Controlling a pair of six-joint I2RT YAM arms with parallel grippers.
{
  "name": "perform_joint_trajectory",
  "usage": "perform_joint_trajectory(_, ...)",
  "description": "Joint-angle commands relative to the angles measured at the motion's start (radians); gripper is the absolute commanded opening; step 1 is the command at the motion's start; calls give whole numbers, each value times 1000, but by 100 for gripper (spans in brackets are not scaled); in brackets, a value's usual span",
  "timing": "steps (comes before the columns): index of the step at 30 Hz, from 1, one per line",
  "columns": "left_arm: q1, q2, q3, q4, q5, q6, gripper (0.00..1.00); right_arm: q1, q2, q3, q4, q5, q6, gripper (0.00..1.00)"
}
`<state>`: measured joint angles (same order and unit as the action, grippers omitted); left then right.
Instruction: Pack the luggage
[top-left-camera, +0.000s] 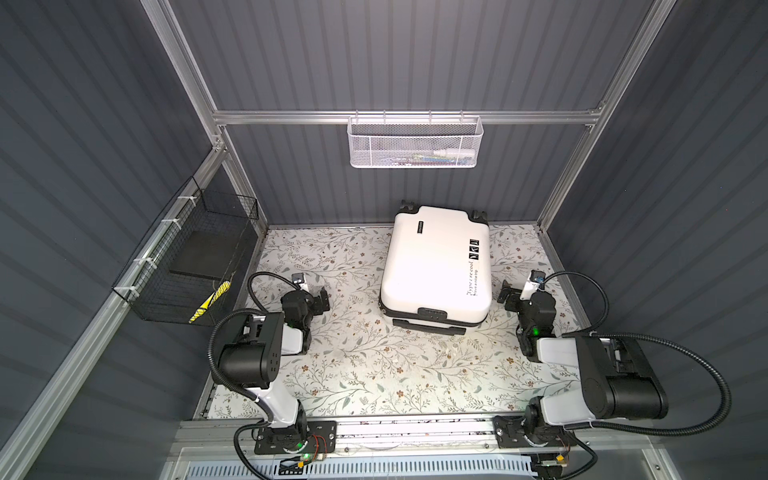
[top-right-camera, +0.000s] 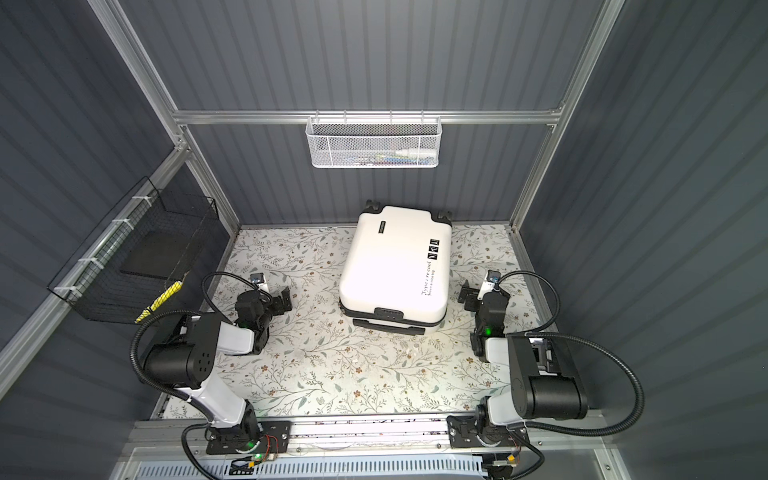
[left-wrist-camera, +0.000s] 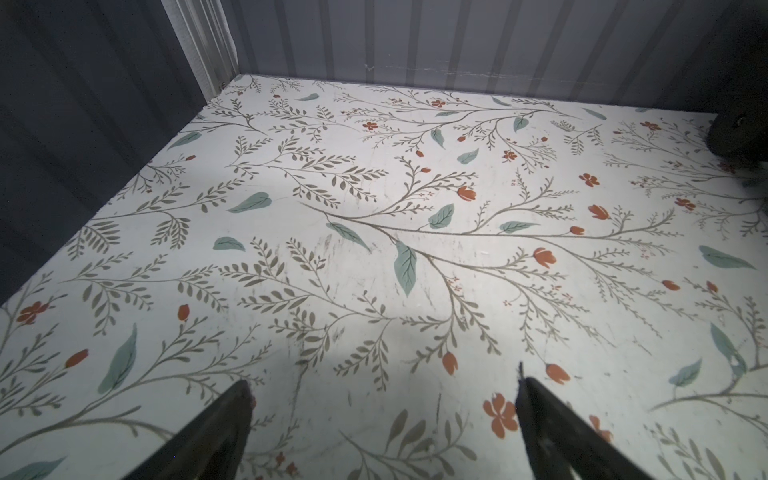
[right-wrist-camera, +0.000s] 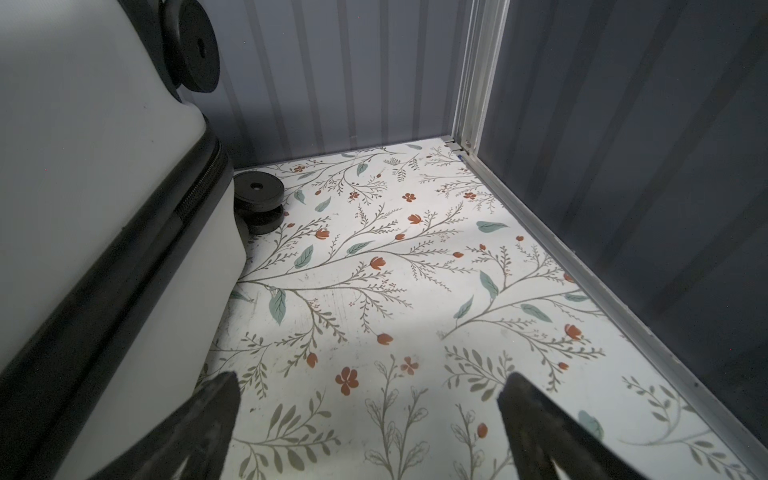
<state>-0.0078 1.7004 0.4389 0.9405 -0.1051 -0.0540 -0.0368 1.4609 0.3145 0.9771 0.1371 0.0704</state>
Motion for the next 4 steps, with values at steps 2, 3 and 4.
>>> perform_joint_trajectory(2,-9,16,21,-10,-15,26,100,-10,0,11,-2,-25,5,99)
perform_joint_trajectory(3,-9,16,21,-9,-14,26,100,-10,-1,7,2,-27,5,99)
perform_joint_trajectory(4,-9,16,21,-9,-15,26,100,-11,-4,2,7,-29,5,99)
